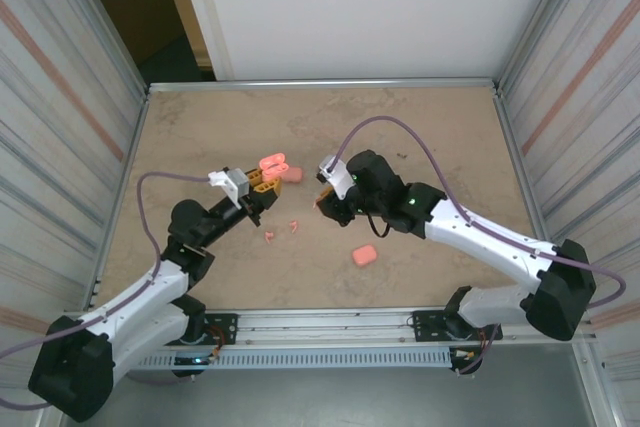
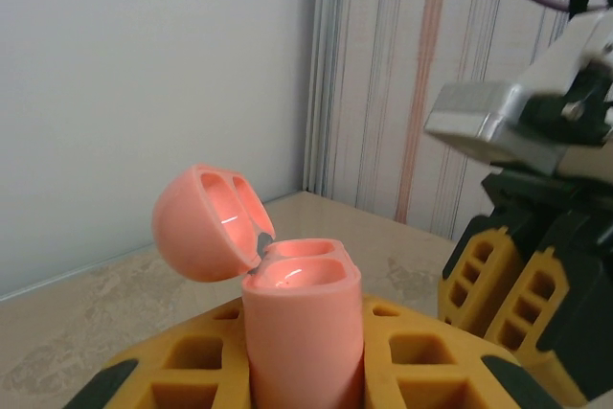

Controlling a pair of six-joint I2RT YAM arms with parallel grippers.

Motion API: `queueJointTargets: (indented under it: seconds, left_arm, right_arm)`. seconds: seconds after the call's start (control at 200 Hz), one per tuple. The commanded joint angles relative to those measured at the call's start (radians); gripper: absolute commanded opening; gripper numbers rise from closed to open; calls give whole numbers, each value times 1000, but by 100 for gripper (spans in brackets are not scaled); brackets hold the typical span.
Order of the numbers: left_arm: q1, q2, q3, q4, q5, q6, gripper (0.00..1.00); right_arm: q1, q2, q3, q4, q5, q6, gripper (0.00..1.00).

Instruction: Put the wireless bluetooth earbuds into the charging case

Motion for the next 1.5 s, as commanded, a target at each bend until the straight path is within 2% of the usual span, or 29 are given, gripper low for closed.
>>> queueJointTargets:
  seconds: [0.0, 0.306, 0.692, 1.493]
  left_arm:
    - [-4, 22, 0, 71, 32, -14, 0]
    - [-5, 95, 8, 108, 71, -27, 0]
    - [-6, 175, 26, 166, 130, -51, 0]
    - [-11, 182, 37, 170, 140, -55, 0]
  right_arm:
    - [-5, -34, 56, -6, 36, -74, 17]
    - [-6, -52, 127, 62, 45, -161, 18]
    - [-5, 21, 214, 112, -1, -205, 19]
    - [21, 156, 288, 125, -61, -210, 19]
